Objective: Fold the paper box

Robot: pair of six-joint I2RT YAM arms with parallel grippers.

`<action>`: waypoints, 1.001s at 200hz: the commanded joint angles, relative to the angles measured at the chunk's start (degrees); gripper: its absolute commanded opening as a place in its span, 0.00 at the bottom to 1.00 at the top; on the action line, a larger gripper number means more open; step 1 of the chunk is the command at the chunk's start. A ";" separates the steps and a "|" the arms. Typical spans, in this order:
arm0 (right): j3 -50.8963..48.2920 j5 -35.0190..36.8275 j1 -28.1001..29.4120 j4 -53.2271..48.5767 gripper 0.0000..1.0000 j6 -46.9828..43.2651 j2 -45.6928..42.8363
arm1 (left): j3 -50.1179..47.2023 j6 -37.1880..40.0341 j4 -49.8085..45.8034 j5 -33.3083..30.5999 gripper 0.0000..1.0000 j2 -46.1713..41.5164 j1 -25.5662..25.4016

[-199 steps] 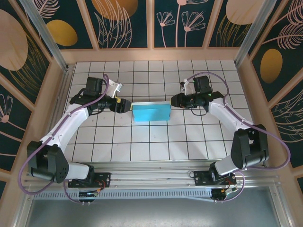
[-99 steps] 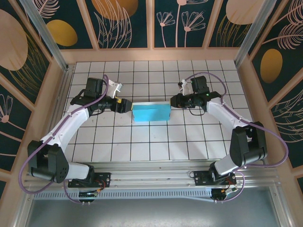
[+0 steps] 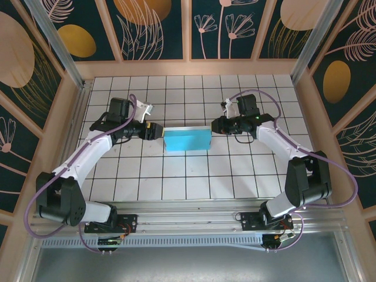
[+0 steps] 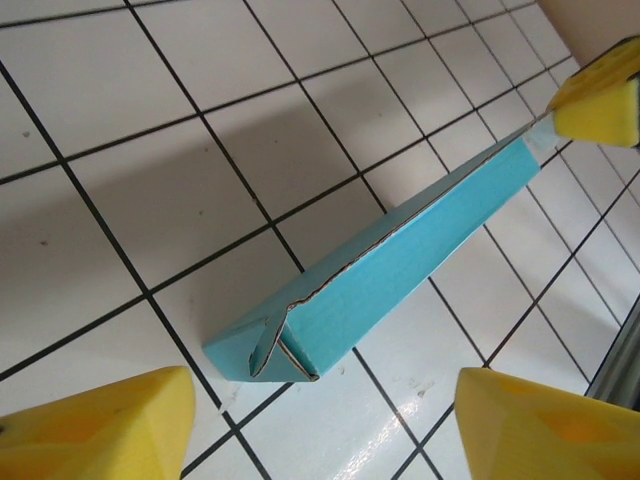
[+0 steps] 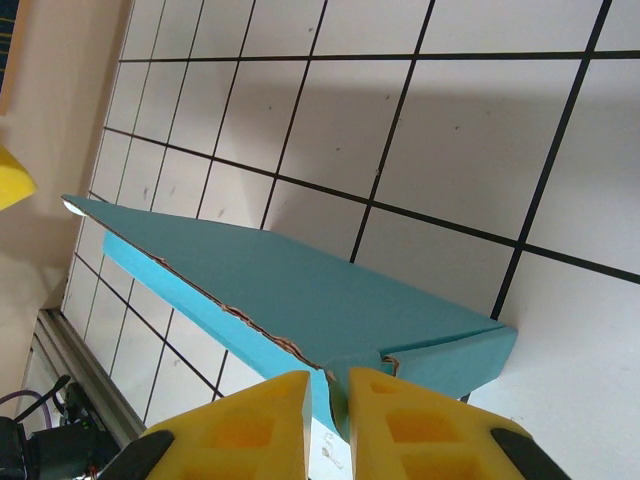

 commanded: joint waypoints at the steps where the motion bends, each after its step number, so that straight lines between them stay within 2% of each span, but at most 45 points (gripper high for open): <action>1: -0.09 0.13 0.48 0.72 0.18 0.19 0.42 | 1.96 2.53 -1.44 -0.67 0.65 2.69 -0.64; 58: -0.34 0.20 0.53 0.98 0.18 0.78 0.23 | 3.63 1.68 0.47 -3.44 0.50 6.30 -1.06; 71: -0.31 0.13 0.56 0.98 0.18 0.82 0.29 | 3.71 1.37 1.13 -3.44 0.44 6.66 -1.20; 111: -0.20 -0.05 0.66 0.72 0.18 0.80 0.32 | 4.07 1.35 1.16 -2.79 0.36 7.09 -1.29; 134: -0.23 -0.05 0.82 0.72 0.18 0.93 0.39 | 4.06 1.06 1.20 -2.53 0.27 7.02 -1.26; 200: -0.03 0.35 1.38 1.37 0.18 2.81 0.10 | 3.55 -2.37 1.96 -2.74 0.17 6.67 -1.38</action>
